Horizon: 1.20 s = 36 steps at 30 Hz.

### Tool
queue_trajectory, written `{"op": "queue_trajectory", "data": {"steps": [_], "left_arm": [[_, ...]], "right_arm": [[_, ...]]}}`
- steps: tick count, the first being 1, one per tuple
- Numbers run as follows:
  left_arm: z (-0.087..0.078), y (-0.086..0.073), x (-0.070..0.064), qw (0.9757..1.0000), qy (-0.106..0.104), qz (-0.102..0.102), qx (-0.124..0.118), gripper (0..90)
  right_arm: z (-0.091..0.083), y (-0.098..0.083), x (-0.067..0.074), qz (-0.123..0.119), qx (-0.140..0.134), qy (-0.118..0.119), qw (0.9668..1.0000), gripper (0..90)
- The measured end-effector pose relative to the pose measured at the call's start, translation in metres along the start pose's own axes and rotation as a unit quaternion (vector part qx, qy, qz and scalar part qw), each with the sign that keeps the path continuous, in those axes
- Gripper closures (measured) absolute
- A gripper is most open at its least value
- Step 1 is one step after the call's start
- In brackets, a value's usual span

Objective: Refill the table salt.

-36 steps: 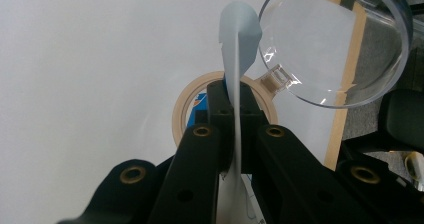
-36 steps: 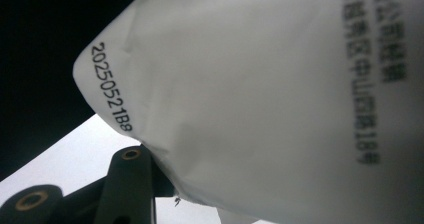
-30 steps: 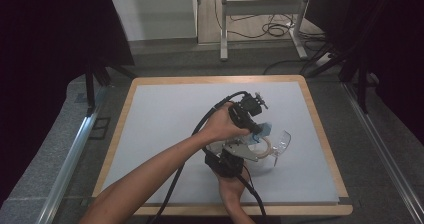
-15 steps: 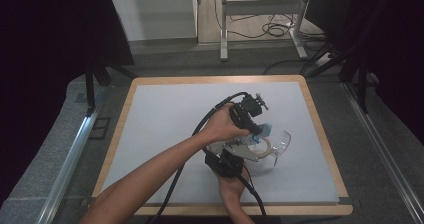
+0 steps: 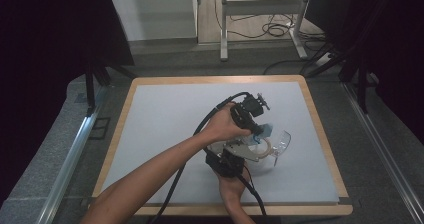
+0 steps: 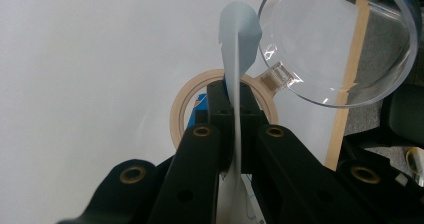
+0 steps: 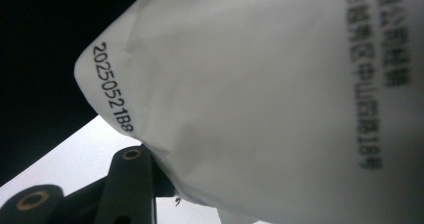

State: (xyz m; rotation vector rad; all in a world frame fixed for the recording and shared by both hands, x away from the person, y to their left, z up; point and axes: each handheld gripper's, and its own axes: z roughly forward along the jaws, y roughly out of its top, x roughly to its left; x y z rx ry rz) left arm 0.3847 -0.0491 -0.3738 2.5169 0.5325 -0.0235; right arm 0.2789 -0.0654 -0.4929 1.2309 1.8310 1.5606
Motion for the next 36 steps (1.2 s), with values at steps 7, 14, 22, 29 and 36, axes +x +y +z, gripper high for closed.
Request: {"op": "queue_trajectory", "data": {"steps": [7, 14, 22, 29, 36], "left_arm": [[-0.0007, 0.0009, -0.0006, 1.0, 0.001, 0.002, 0.001, 90.0], [-0.0003, 0.0009, 0.0006, 1.0, 0.0, 0.001, 0.002, 90.0], [-0.0023, 0.0006, 0.001, 1.0, -0.001, 0.0, 0.0, 90.0], [-0.0023, 0.0004, 0.0013, 1.0, -0.001, -0.001, 0.001, 90.0], [-0.002, 0.0018, 0.0, 1.0, -0.002, 0.001, 0.002, 90.0]], "right_arm": [[-0.0006, 0.0013, -0.0001, -0.001, -0.002, 0.0, 1.0, 50.0], [-0.0001, 0.0012, -0.0003, 0.0, 0.0, 0.0, 1.0, 49.9], [0.0001, 0.0023, 0.0005, 0.0, -0.001, 0.001, 1.0, 50.0], [0.0001, 0.0024, 0.0009, -0.001, -0.001, 0.002, 1.0, 50.0], [-0.0002, 0.0028, 0.0009, 0.0, -0.005, -0.001, 1.0, 50.1]]}}
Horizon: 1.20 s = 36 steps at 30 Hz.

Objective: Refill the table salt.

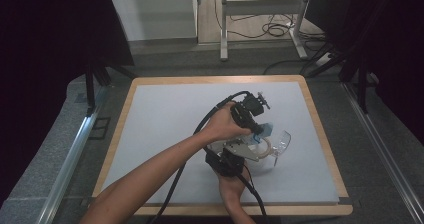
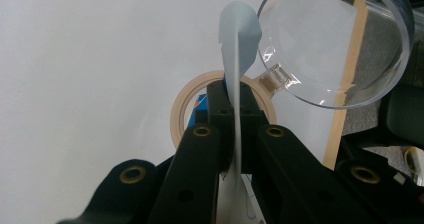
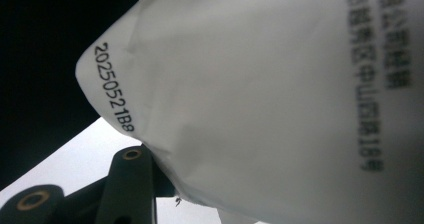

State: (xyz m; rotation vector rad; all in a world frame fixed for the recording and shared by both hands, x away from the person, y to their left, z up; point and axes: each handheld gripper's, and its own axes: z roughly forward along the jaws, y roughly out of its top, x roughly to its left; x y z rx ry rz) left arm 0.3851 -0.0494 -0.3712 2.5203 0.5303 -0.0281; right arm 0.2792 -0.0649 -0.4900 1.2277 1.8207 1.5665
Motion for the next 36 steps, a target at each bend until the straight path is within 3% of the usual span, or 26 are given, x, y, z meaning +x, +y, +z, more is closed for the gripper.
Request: {"op": "queue_trajectory", "data": {"steps": [16, 27, 36], "left_arm": [[-0.0003, -0.0022, 0.0035, 1.0, -0.005, -0.004, -0.003, 90.0], [0.0027, 0.0012, 0.001, 0.9999, -0.002, 0.0, 0.01, 90.0], [0.0026, 0.002, 0.0002, 0.9999, -0.004, 0.001, 0.012, 90.0]], "right_arm": [[0.0012, -0.0028, 0.0, -0.004, 0.001, -0.001, 1.0, 50.5], [-0.0008, -0.0009, 0.0011, -0.002, -0.002, -0.003, 1.0, 50.5], [-0.0018, 0.0001, 0.0012, -0.015, -0.001, -0.009, 0.9999, 50.7]]}}
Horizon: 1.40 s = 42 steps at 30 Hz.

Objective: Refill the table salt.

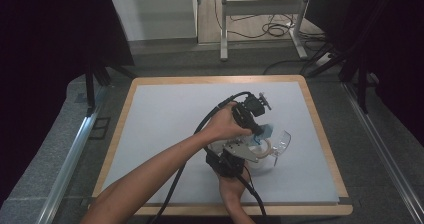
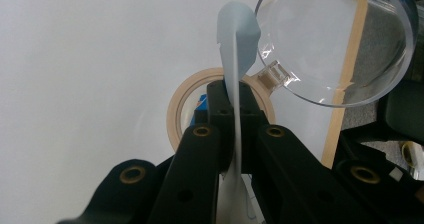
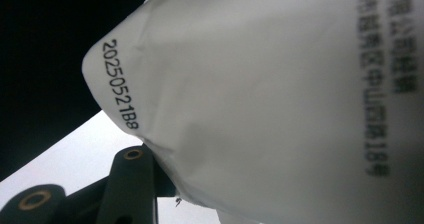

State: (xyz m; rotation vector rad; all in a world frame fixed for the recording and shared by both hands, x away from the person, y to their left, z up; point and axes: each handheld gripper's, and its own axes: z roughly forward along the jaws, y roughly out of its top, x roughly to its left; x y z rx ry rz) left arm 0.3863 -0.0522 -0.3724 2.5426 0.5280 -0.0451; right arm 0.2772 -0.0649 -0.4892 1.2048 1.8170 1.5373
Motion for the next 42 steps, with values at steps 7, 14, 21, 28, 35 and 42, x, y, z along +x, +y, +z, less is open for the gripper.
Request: {"op": "queue_trajectory", "data": {"steps": [7, 14, 21, 28, 35, 42], "left_arm": [[-0.0004, 0.0001, 0.0003, 1.0, 0.0, -0.002, 0.001, 90.0], [-0.0008, 0.0008, -0.0001, 1.0, 0.003, 0.0, 0.001, 90.0], [-0.0022, 0.002, -0.0008, 1.0, 0.006, 0.002, 0.001, 90.0], [-0.0018, 0.0021, -0.0006, 1.0, 0.008, 0.001, 0.003, 90.0], [-0.0004, 0.0025, 0.0, 0.9999, 0.01, 0.002, 0.009, 90.0], [0.0008, 0.0018, 0.0009, 0.9999, 0.011, 0.002, 0.011, 90.0]], "right_arm": [[0.0015, 0.0008, 0.0, -0.009, 0.001, -0.004, 0.9999, 50.8], [0.0024, 0.0025, 0.0001, -0.01, 0.001, -0.005, 0.9999, 50.9], [0.0025, 0.0044, 0.0002, -0.009, -0.003, -0.004, 0.9999, 50.9], [0.0032, 0.0047, 0.0005, -0.005, -0.003, -0.003, 1.0, 50.9], [0.0042, 0.0047, 0.0001, -0.001, -0.004, -0.001, 1.0, 51.0], [0.0058, 0.0036, 0.0, 0.001, -0.006, 0.001, 1.0, 51.0]]}}
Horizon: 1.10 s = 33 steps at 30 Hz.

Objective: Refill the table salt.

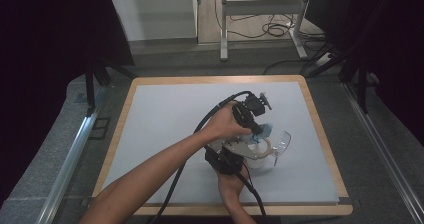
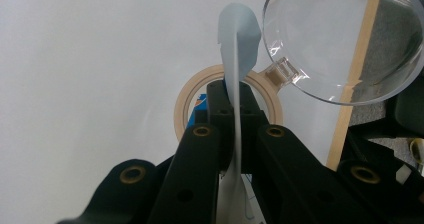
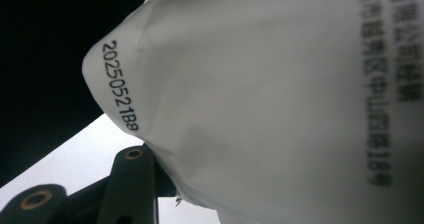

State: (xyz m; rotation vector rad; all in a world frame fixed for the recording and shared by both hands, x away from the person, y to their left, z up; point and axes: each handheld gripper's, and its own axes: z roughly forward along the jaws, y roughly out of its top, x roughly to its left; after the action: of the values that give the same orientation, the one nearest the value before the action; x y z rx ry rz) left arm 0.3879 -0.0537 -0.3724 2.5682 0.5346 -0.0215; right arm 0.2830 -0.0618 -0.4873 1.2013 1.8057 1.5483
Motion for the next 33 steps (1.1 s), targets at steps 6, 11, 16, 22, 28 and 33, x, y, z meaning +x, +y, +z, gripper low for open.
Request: {"op": "queue_trajectory", "data": {"steps": [6, 11, 16, 22, 28, 33], "left_arm": [[0.0003, -0.0003, 0.0002, 1.0, -0.001, 0.0, -0.001, 90.0], [0.001, -0.0001, -0.0003, 1.0, -0.002, -0.001, -0.002, 90.0], [0.0029, 0.0002, -0.0004, 1.0, -0.004, -0.001, -0.003, 90.0], [0.0043, 0.0011, -0.0006, 1.0, -0.006, 0.002, 0.003, 90.0], [0.0049, 0.0012, -0.0005, 1.0, -0.007, 0.003, 0.006, 90.0], [0.0047, 0.0012, -0.0006, 1.0, -0.006, 0.002, 0.005, 90.0]], "right_arm": [[0.0001, -0.0003, -0.0003, 0.0, 0.002, 0.001, 1.0, 51.1], [-0.0002, -0.0009, -0.0013, -0.002, 0.001, -0.001, 1.0, 51.1], [-0.0004, -0.0016, -0.0024, -0.003, 0.003, -0.002, 1.0, 51.2], [-0.001, -0.0014, -0.0035, -0.008, 0.003, -0.003, 1.0, 51.4], [-0.0014, -0.0012, -0.003, -0.008, 0.004, -0.001, 1.0, 51.5], [-0.0014, -0.0011, -0.0033, -0.01, 0.003, -0.002, 0.9999, 51.7]]}}
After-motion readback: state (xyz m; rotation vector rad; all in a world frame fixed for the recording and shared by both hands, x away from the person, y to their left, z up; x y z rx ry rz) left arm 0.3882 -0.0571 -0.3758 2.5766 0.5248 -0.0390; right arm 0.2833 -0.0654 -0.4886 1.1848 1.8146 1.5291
